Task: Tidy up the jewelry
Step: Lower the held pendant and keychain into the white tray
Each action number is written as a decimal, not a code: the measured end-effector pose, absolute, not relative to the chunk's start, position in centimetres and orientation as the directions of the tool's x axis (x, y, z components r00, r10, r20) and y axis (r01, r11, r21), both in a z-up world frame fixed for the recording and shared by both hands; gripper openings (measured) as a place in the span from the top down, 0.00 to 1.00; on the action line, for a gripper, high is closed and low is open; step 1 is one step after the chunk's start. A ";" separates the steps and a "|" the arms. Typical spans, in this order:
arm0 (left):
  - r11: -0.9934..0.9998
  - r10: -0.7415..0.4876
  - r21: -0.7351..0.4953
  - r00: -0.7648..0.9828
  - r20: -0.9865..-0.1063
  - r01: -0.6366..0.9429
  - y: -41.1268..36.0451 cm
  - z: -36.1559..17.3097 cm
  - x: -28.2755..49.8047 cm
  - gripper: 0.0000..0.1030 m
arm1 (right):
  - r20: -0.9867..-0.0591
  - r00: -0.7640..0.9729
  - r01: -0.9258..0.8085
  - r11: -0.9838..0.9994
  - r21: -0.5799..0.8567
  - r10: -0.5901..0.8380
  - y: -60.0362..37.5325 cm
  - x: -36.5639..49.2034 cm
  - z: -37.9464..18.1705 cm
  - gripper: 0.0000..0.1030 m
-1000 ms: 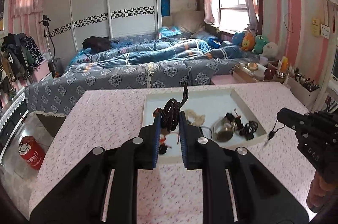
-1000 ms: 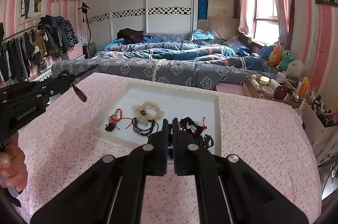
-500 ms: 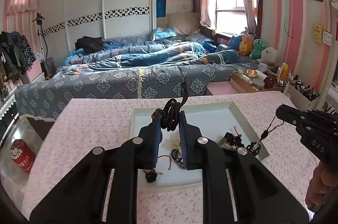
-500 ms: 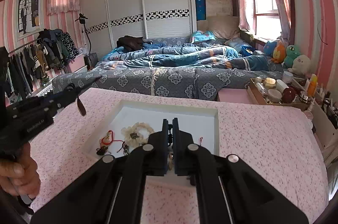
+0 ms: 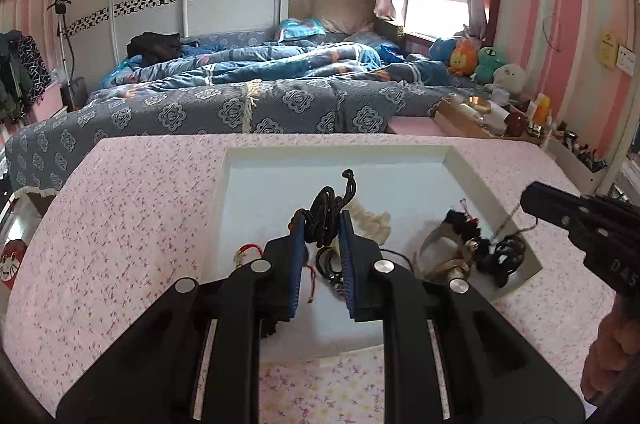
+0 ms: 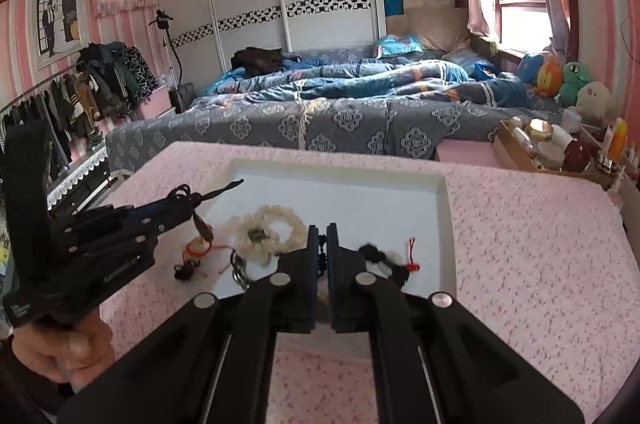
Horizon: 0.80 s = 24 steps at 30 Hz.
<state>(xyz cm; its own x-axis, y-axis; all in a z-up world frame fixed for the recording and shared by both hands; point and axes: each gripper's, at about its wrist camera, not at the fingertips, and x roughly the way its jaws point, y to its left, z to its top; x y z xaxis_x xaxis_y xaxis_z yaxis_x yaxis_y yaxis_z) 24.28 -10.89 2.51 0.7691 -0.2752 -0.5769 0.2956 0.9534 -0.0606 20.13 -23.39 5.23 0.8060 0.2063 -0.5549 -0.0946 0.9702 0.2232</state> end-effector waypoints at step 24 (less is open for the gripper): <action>0.936 -0.325 -0.123 0.672 -0.666 0.330 -11.4 -2.4 25.4 0.84 | -0.623 0.757 -0.074 0.973 0.218 0.197 -23.5 21.2 1.0 0.97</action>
<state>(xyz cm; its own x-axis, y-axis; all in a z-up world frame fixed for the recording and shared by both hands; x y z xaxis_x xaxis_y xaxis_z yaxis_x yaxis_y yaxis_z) 25.40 -11.43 -2.37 0.6718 -0.3251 -0.6656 0.3304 0.9357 -0.1235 21.21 -23.50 1.04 0.7570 0.1970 -0.6230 -0.0736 0.9731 0.2182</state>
